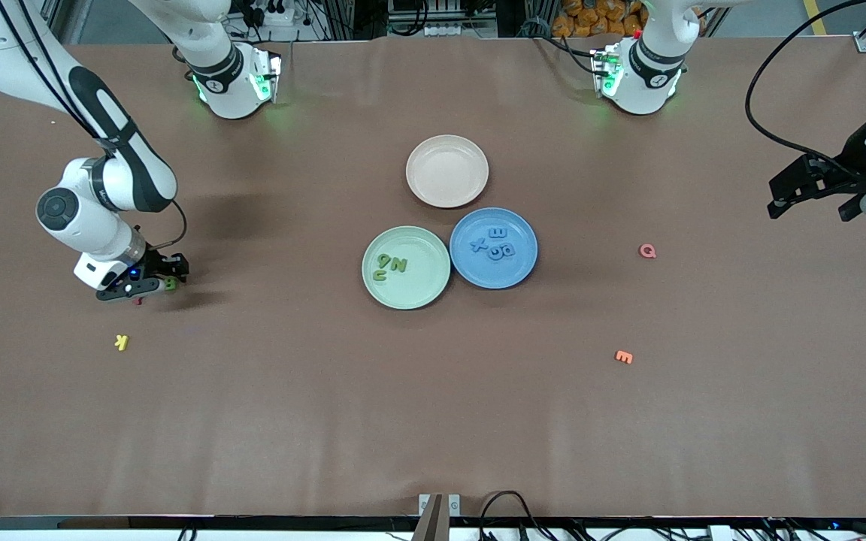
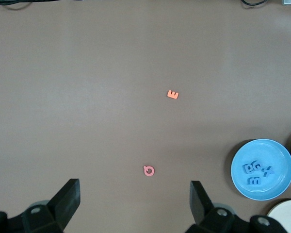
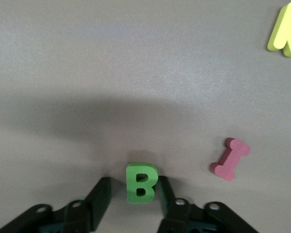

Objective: Sort letters by color into matching plates
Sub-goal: 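Close the right gripper on the green 'B', then carry the green 'B' with the right gripper over the green plate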

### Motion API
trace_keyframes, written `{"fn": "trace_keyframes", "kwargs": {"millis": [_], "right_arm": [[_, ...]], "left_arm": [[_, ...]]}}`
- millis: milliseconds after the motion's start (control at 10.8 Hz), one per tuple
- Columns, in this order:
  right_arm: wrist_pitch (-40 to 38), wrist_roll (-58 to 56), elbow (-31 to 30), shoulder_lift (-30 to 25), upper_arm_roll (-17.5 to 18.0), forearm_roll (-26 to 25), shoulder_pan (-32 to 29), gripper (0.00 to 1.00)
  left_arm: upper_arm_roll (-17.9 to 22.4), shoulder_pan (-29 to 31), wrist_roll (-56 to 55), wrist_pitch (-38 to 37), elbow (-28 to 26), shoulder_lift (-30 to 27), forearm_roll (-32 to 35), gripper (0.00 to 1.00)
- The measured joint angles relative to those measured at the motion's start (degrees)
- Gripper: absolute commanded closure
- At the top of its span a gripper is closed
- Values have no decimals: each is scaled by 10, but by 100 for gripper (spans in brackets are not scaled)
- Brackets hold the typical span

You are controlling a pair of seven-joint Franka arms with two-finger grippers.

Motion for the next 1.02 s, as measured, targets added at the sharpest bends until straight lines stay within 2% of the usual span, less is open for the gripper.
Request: {"fn": "trace_keyframes", "kwargs": {"millis": [93,372,1022], "right_arm": [[0,0,0,0,0,-3,0,70],[0,0,1,-3,1,-9,-1,81],[1,0,21,-3,0,-9,-2,84]], "left_arm": [[0,0,0,0,0,0,0,0],[0,0,0,0,0,0,-1,0],[0,0,0,1,0,0,-2,0]]}}
